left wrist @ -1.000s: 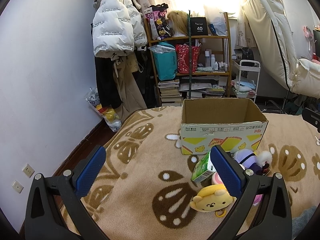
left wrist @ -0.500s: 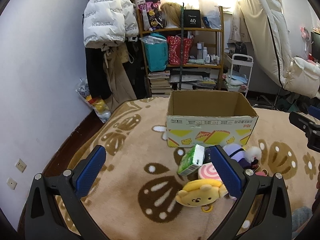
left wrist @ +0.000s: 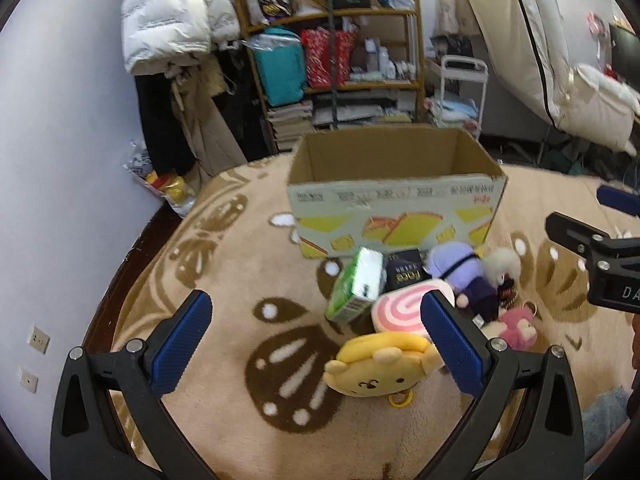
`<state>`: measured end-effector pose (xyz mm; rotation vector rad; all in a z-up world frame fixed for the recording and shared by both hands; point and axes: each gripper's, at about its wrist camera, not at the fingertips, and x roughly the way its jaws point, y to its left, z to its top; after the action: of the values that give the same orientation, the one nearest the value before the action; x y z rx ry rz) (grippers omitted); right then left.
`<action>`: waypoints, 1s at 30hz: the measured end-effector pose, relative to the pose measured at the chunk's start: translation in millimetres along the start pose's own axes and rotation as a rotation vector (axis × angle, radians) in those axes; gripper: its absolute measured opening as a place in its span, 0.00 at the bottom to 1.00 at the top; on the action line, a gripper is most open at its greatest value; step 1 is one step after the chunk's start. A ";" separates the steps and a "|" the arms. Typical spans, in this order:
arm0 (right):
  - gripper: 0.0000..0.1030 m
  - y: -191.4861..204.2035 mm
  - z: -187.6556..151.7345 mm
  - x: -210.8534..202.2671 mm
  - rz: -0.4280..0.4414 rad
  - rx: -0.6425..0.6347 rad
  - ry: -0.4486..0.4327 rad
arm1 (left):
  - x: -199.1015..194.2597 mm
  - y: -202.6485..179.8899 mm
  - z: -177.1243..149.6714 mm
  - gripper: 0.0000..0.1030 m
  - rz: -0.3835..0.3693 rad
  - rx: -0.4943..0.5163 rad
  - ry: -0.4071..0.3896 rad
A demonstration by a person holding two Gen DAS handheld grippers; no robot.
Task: Organize soft objects
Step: 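Lower the left tool onto the yellow plush dog while the right tool lowers onto the pink bear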
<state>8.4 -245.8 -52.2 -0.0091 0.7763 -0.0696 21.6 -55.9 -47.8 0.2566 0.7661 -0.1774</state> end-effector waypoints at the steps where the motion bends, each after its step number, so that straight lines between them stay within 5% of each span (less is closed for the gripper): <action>1: 1.00 -0.2 -1.6 4.1 0.003 -0.001 0.014 | 4.3 -5.6 -1.4 1.00 -0.004 0.019 0.012; 11: 1.00 2.9 -17.9 42.2 0.043 -0.016 0.180 | 31.9 -40.7 -17.8 1.00 -0.065 0.140 0.120; 30: 1.00 11.3 -53.4 98.4 0.162 -0.029 0.492 | 80.8 -61.8 -39.7 0.99 -0.102 0.221 0.333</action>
<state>41.6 -240.0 -159.5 0.0450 1.2668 0.0979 37.1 -108.5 -142.3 0.4646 1.0932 -0.3215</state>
